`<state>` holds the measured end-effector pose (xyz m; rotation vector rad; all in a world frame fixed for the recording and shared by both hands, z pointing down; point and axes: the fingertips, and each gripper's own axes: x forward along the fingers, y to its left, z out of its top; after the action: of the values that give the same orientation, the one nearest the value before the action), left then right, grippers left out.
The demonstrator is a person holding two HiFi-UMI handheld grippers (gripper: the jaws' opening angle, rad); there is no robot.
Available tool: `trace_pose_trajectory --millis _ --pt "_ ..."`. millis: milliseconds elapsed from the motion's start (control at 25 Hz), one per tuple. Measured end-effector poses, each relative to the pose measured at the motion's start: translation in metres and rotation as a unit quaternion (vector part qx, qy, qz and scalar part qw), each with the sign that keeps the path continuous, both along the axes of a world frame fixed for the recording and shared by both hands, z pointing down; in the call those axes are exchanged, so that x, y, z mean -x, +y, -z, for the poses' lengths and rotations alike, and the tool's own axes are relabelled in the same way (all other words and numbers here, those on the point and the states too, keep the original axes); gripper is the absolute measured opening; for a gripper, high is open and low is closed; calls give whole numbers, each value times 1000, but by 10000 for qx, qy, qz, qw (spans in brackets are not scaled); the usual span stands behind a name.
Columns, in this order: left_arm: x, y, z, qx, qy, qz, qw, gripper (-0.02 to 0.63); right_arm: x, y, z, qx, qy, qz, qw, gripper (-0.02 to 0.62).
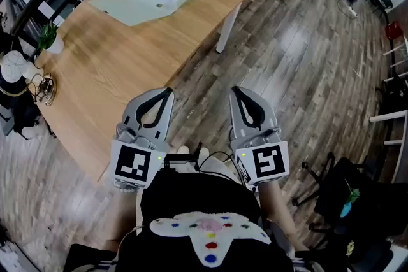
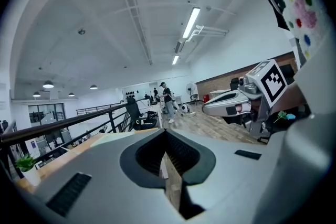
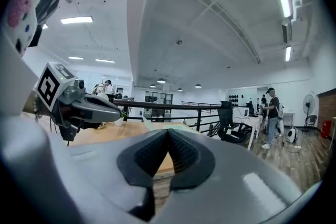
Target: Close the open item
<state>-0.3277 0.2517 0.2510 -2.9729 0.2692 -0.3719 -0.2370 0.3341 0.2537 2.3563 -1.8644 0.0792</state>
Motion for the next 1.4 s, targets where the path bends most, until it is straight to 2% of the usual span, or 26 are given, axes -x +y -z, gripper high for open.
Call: trace_pose_trajectory --millis 120,400,600,800,960,1120,1400 --pt "-4 6 1 -33 -14 72 10000 6 -8 7 0 -99 -200 -6 9998 8" --pt "-16 28 1 61 72 185 9998 6 -22 30 -3 -143 -140 -11 9998 8" --pt "-28 41 -4 -28 74 243 9997 6 -40 50 -11 -8 -91 -277 9996 8" --pt "-35 43 -7 -24 76 236 9997 6 -48 55 -15 -68 -351 -390 9986 8" --pt "-47 35 -11 -22 103 203 9997 6 -56 43 -16 -32 -157 -264 9995 8" --pt "-65 21 -14 0 122 149 9998 6 -70 25 -16 -114 -196 -220 9995 8" --pt "-107 -23 -14 -7 142 138 9998 6 -111 -13 -18 -104 -177 -268 9994 8"
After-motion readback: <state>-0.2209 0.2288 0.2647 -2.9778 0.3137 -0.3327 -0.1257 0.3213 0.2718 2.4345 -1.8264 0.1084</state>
